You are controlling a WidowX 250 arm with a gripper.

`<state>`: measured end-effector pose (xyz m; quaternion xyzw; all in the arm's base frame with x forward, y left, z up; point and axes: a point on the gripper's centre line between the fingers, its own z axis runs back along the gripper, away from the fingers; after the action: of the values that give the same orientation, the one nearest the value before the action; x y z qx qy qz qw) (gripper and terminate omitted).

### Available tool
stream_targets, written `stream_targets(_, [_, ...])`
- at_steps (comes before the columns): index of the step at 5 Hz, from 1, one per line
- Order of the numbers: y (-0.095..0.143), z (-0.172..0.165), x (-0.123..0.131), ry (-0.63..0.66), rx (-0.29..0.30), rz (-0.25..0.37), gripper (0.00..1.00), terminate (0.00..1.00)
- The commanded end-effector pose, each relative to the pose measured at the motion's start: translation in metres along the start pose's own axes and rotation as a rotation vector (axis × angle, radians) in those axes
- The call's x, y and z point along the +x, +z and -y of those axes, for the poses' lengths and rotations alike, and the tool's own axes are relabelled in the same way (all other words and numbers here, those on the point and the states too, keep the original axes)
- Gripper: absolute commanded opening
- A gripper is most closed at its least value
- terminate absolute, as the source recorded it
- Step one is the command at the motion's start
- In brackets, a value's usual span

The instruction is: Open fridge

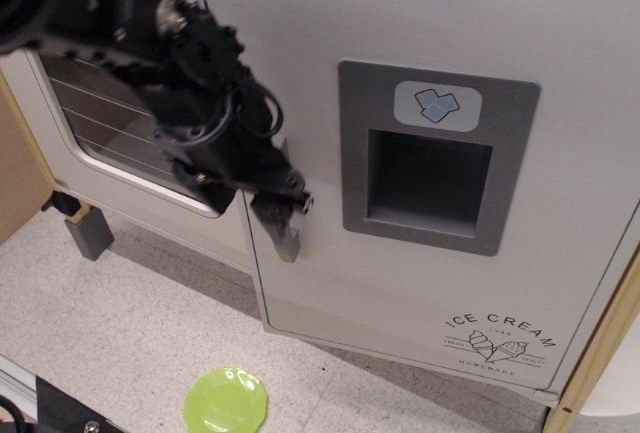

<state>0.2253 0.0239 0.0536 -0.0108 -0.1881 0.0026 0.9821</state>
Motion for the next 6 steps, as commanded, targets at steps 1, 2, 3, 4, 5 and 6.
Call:
stream_targets(1, [0.017,-0.045,-0.008,0.133,0.052,-0.063,1.0,0.0])
stream_targets(2, [0.016,-0.08,0.005,0.3,0.099,-0.06,1.0,0.0])
stream_targets(3, [0.018,-0.102,0.013,0.473,0.148,-0.071,1.0,0.0])
stream_targets(4, [0.024,-0.118,0.023,0.638,0.171,-0.093,1.0,0.0])
stream_targets(5, [0.019,-0.131,0.04,0.799,0.225,-0.151,1.0,0.0])
stream_targets(6, [0.01,-0.139,0.054,0.938,0.242,-0.163,1.0,0.0])
